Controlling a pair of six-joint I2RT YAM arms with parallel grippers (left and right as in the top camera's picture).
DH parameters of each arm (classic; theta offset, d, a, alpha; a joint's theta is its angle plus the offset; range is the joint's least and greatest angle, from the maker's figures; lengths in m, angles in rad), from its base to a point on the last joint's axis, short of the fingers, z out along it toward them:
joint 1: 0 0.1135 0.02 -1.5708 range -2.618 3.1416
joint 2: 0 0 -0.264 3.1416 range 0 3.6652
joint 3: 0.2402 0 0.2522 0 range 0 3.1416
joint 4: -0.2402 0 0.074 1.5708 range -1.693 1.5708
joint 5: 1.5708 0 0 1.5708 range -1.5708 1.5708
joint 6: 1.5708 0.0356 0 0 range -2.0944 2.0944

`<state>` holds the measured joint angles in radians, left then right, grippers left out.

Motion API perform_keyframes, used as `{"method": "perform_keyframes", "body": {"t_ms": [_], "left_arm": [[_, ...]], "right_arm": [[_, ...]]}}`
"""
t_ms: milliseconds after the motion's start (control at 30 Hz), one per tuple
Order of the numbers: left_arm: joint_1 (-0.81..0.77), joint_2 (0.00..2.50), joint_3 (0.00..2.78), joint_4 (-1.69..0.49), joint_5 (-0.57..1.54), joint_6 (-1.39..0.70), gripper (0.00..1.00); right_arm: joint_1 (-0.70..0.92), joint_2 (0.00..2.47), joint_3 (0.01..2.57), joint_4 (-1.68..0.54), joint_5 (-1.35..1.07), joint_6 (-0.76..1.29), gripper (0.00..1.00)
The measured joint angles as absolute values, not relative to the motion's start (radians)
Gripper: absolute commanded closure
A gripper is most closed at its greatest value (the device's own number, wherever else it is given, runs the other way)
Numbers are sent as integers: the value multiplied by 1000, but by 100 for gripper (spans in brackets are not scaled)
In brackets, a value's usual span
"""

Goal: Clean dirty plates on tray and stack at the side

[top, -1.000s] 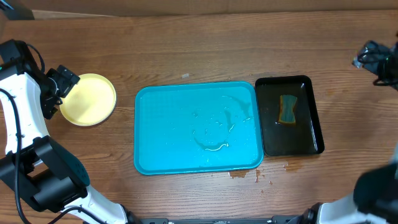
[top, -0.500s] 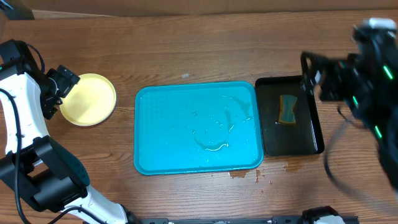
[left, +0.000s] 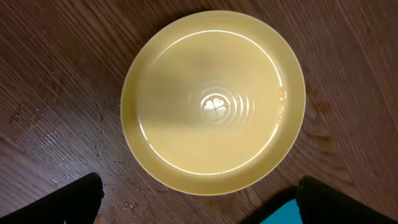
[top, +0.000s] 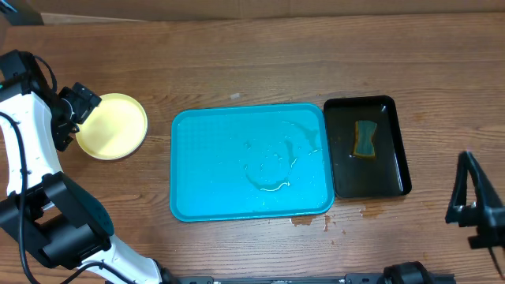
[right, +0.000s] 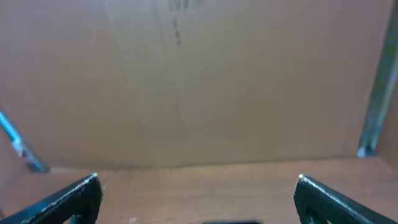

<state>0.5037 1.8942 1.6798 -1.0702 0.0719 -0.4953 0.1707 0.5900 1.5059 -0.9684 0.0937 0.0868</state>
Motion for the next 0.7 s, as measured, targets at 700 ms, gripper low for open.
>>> {"method": "perform_keyframes", "body": {"t_ms": [700], "left_arm": [[504,1894,1680,-1070,72,-495,0]], "right_arm": [[29,17,220,29,-82,65,0]]}}
